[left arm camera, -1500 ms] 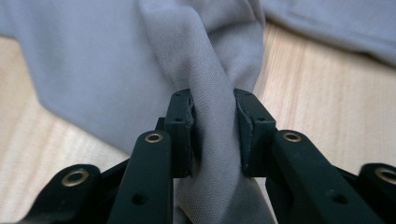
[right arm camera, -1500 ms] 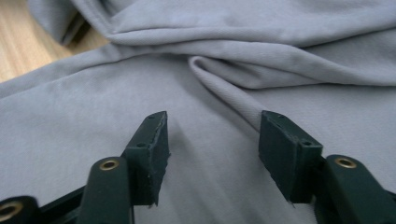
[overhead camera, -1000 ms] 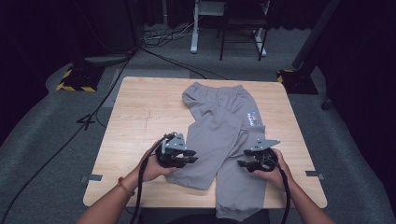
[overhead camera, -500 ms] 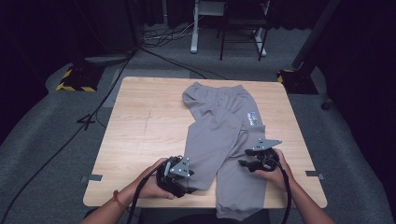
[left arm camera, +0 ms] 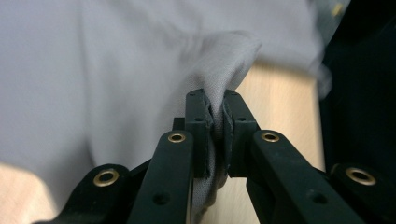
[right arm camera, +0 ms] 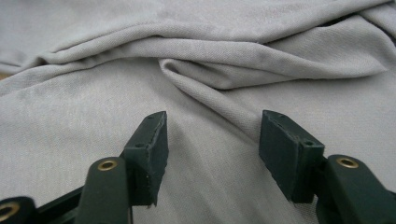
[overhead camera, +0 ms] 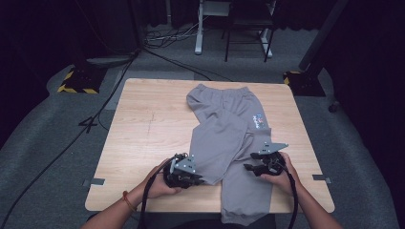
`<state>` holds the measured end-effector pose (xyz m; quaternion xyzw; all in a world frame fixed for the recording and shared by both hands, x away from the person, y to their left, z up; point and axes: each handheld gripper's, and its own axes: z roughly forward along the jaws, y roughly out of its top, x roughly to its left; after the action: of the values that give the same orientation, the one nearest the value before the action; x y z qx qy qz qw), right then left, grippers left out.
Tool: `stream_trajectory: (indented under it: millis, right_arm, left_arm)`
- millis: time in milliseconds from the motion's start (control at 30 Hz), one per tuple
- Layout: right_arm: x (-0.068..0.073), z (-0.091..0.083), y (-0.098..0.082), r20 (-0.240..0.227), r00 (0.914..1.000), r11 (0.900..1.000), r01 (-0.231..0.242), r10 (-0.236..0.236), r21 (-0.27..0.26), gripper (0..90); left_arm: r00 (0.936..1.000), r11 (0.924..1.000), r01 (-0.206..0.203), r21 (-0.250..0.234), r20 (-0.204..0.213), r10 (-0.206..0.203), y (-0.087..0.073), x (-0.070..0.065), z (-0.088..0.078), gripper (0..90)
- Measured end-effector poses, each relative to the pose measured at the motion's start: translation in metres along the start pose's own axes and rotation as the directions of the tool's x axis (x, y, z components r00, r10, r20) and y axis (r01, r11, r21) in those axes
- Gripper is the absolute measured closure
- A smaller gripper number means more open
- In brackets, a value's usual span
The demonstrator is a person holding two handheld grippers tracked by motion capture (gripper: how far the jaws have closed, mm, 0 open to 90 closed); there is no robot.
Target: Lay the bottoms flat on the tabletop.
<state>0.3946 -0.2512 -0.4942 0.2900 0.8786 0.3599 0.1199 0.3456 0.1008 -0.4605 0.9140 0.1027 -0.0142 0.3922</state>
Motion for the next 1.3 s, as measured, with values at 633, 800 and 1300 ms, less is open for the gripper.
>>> stream_trajectory:
  millis: [633,800,1300]
  right_arm:
    - [-0.001,0.000,-0.001,0.002,1.0000,1.000,-0.007,0.007,-0.004,42.4]
    - [-0.001,0.000,0.000,0.004,1.0000,1.000,-0.007,0.007,-0.002,42.4]
    - [-0.001,0.000,-0.001,0.000,1.0000,1.000,-0.004,0.004,-0.005,42.4]
  left_arm:
    - [0.9752,0.9947,0.072,-0.073,-0.204,-0.086,0.042,0.045,-0.007,41.7]
    - [0.9758,0.9987,0.039,0.033,-0.216,-0.031,0.028,0.042,-0.001,50.2]
    - [0.9687,0.9894,0.048,0.137,-0.248,-0.012,0.008,0.064,0.021,83.3]
